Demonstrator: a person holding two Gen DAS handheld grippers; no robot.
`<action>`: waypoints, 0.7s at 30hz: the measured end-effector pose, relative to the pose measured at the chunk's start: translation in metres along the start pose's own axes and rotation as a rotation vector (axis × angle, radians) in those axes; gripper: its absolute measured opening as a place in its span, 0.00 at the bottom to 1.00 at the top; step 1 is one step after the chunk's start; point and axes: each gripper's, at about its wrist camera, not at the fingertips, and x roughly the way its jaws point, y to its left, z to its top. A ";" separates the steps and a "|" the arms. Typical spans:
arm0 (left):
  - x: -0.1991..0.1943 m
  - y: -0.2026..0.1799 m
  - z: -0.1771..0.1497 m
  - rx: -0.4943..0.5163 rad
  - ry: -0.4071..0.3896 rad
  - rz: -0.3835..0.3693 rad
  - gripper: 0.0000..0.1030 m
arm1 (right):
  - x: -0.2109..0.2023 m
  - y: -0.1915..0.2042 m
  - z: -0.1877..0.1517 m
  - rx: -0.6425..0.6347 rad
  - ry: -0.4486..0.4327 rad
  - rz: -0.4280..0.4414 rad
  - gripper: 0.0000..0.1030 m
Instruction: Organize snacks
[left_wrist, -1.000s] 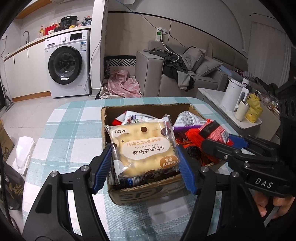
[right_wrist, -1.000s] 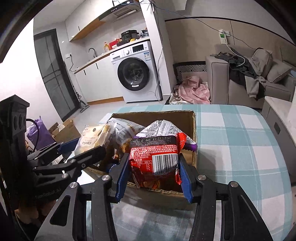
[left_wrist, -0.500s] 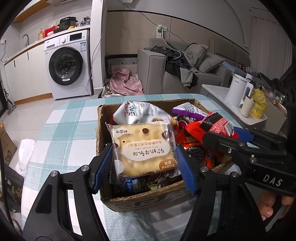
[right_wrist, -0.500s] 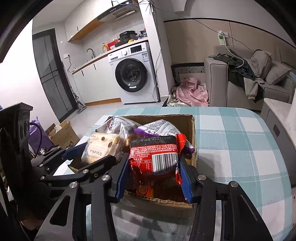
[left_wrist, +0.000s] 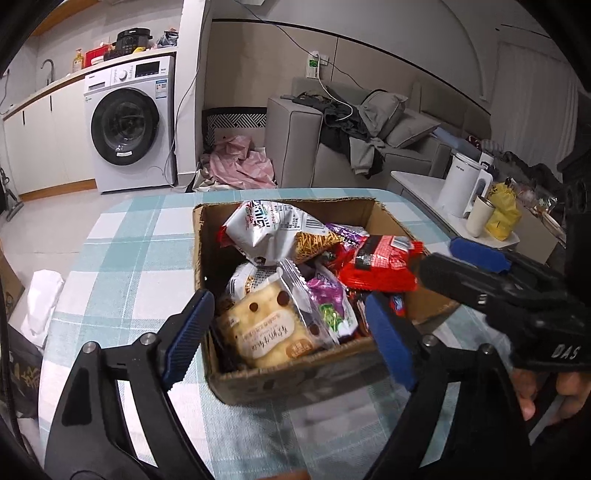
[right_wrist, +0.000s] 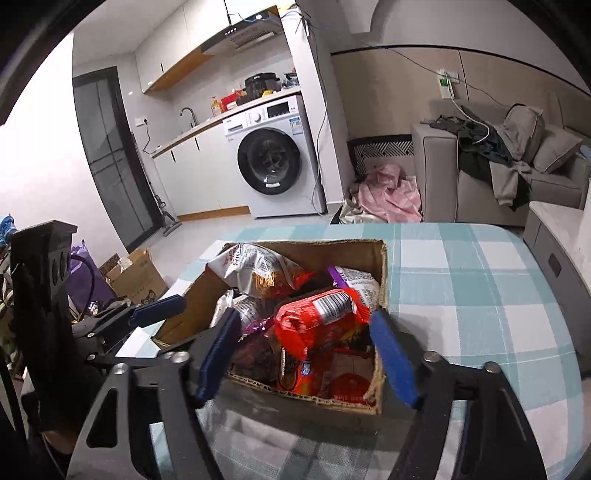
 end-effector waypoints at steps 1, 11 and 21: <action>-0.004 0.001 -0.001 0.001 -0.001 0.003 0.84 | -0.004 -0.001 0.000 0.005 -0.009 0.002 0.89; -0.042 0.015 -0.026 -0.035 -0.070 0.033 0.99 | -0.039 0.000 -0.018 -0.004 -0.067 0.040 1.00; -0.075 0.016 -0.056 -0.024 -0.160 0.063 0.99 | -0.053 0.007 -0.051 -0.061 -0.109 0.058 1.00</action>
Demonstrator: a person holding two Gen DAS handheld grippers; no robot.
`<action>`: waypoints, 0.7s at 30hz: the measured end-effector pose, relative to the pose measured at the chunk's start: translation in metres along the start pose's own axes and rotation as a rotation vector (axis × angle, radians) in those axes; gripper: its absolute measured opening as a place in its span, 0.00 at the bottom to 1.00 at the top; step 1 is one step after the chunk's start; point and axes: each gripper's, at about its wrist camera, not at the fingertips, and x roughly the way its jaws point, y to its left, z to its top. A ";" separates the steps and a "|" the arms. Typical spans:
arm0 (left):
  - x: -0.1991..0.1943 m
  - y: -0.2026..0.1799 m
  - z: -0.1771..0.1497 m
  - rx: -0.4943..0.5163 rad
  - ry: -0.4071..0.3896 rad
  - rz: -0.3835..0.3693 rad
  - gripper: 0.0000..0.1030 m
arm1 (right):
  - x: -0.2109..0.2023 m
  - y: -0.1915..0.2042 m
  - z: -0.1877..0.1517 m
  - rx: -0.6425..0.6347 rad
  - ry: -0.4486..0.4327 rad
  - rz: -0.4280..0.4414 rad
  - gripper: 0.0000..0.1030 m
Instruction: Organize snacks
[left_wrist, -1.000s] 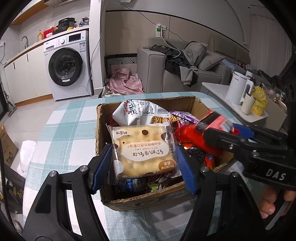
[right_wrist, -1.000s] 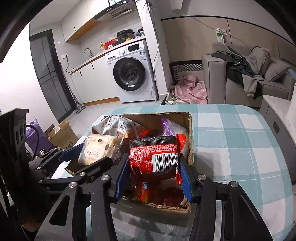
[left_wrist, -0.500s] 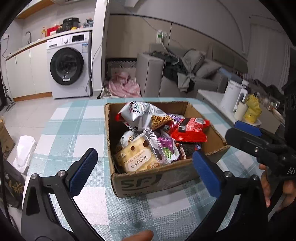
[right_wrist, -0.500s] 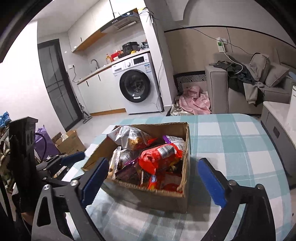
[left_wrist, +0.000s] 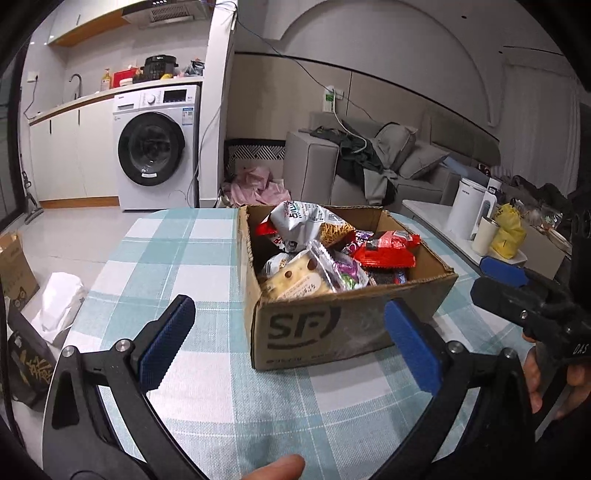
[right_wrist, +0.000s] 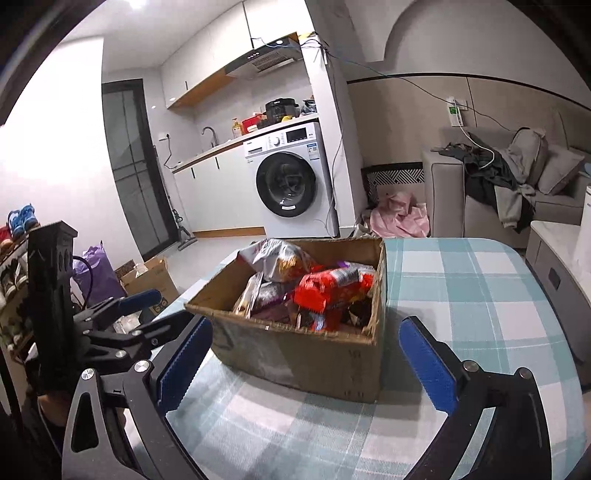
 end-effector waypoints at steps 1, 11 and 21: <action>-0.003 0.000 -0.004 0.004 -0.004 0.003 0.99 | -0.001 0.001 -0.003 -0.003 -0.008 0.003 1.00; -0.015 0.010 -0.025 -0.004 -0.061 0.020 0.99 | -0.012 0.011 -0.039 -0.065 -0.076 -0.017 1.00; -0.011 0.003 -0.034 0.029 -0.055 0.019 0.99 | -0.017 0.004 -0.042 -0.041 -0.151 -0.035 1.00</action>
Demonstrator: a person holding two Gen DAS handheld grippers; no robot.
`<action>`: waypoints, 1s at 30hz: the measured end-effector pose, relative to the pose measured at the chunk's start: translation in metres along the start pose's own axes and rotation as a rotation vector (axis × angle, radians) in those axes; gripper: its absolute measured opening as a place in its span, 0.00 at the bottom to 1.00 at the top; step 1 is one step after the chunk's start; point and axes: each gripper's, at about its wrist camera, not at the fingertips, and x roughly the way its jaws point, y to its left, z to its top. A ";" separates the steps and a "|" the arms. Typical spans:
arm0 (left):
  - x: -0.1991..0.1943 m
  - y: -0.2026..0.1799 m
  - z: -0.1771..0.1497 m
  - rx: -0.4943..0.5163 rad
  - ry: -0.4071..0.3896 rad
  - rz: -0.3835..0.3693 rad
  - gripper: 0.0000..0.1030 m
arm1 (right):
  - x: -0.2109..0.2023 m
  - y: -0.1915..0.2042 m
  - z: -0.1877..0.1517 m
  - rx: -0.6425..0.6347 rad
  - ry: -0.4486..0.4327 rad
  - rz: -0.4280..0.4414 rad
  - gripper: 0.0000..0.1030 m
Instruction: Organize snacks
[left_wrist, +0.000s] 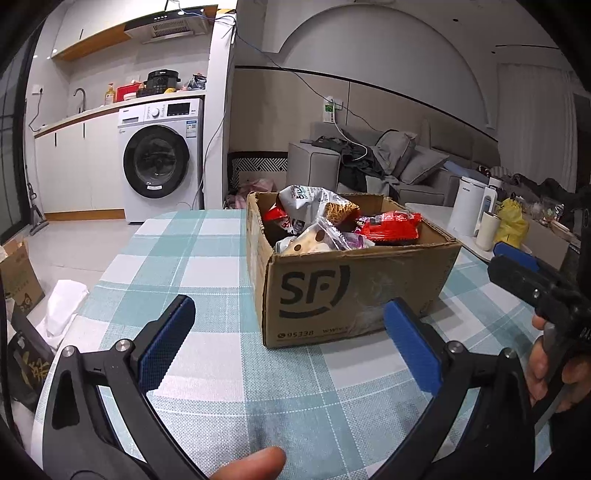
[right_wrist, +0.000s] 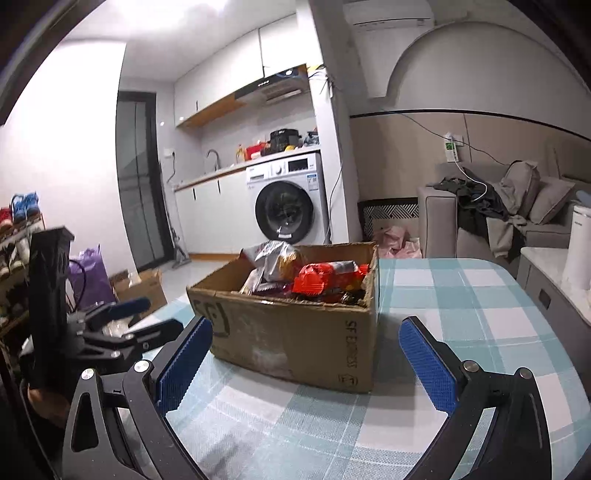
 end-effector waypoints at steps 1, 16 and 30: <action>0.000 0.000 0.000 -0.001 0.000 -0.001 0.99 | 0.000 -0.002 0.000 0.006 -0.003 -0.003 1.00; 0.001 -0.006 -0.003 0.019 -0.005 -0.019 0.99 | -0.003 0.001 0.001 -0.028 -0.018 -0.046 1.00; 0.001 -0.004 -0.003 0.017 0.001 -0.016 0.99 | -0.003 0.004 -0.001 -0.030 -0.015 -0.045 1.00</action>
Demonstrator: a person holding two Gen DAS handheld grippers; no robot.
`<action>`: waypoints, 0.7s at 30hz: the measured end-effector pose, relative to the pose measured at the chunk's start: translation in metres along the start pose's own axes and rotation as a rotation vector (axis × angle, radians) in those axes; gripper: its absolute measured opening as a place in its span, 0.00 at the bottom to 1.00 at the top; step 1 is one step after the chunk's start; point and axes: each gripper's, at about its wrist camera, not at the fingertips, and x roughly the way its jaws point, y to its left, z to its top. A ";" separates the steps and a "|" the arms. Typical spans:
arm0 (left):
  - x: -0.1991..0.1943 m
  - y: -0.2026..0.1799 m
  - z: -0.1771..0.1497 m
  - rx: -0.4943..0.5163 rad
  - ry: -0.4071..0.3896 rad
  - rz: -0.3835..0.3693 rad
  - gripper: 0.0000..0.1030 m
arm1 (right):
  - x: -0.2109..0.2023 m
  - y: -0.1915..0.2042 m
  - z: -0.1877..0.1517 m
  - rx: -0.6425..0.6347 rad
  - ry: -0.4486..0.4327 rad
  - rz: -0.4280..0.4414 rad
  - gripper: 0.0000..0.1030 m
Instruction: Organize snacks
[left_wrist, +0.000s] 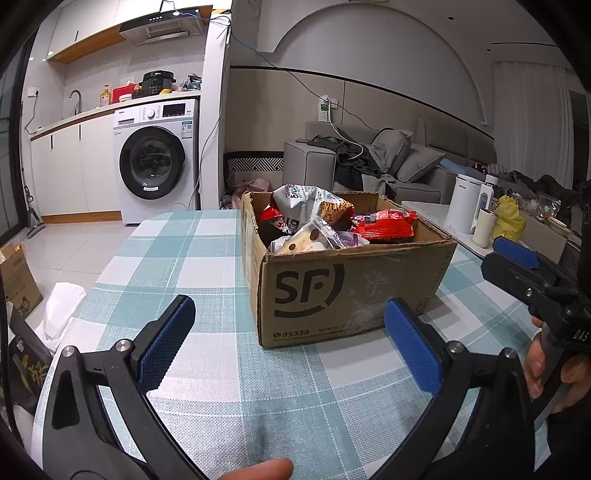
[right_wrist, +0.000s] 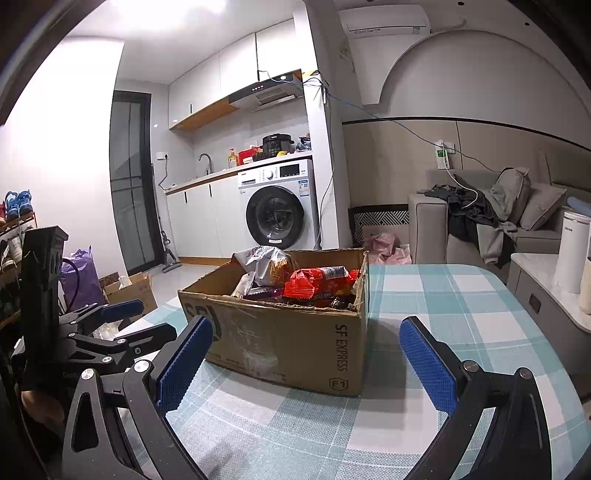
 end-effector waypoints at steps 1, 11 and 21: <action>0.000 0.000 0.000 0.000 0.001 0.000 0.99 | 0.000 0.000 0.000 0.001 0.000 0.001 1.00; 0.000 0.001 0.000 -0.003 0.001 0.000 0.99 | 0.000 0.000 0.000 0.000 0.000 0.001 1.00; 0.000 0.003 0.000 -0.007 0.002 0.004 0.99 | 0.000 0.000 0.000 0.000 0.000 0.004 1.00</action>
